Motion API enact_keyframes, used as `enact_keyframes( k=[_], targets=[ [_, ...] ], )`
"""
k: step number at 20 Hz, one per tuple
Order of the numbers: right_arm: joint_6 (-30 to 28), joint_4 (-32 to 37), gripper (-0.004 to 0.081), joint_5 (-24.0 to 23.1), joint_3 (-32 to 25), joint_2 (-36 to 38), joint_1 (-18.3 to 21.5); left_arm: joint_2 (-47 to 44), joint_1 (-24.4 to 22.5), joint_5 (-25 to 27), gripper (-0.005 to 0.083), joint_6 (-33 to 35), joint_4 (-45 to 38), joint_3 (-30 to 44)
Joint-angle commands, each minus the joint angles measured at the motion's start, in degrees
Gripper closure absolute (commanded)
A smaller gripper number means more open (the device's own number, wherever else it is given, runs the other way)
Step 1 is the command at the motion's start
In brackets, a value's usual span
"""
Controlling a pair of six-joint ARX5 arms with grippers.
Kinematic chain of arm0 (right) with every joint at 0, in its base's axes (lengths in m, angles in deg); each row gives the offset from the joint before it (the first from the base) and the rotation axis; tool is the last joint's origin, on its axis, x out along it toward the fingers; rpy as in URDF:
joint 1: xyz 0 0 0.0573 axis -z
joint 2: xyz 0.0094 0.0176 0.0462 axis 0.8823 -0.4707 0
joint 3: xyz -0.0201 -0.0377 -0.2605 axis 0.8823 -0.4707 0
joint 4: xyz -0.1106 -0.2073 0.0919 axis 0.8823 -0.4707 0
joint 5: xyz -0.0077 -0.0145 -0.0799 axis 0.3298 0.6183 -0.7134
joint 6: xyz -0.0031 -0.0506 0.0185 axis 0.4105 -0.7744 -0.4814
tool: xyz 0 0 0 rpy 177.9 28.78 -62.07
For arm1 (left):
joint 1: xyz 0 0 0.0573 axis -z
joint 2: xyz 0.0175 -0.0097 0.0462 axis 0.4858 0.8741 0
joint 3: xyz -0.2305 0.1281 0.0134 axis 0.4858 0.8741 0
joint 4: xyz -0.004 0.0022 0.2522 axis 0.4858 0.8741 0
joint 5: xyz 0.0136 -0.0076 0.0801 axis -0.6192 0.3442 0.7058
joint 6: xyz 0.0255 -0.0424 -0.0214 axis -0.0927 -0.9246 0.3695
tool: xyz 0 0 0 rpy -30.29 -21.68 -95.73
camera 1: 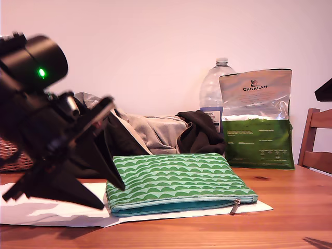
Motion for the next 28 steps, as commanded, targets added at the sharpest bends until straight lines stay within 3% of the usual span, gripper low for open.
enact_keyframes(
  k=[1,13,25,26,28],
  targets=[
    [0.00,0.28,0.0780,0.02,-0.22,-0.33,-0.24,0.94,-0.07,-0.02,0.0446,-0.46,-1.84,-0.63],
    [0.00,0.33,0.0780,0.00,-0.22,-0.33,-0.24,3.98,-0.02,4.00,0.0450,-1.73,-4.31,-1.46],
    [0.02,0.28,0.0780,0.00,-0.22,-0.33,-0.24,7.67,2.62,4.07,0.0455,-3.26,-5.88,-1.51],
    [0.02,0.28,0.0780,0.00,-0.22,-0.33,-0.24,7.65,2.62,4.09,0.0492,-3.26,-6.05,-1.53],
    [0.02,0.28,0.0780,-0.02,-0.22,-0.33,-0.24,7.65,2.60,3.98,0.0689,-3.23,-6.08,-1.73]
  ],
)
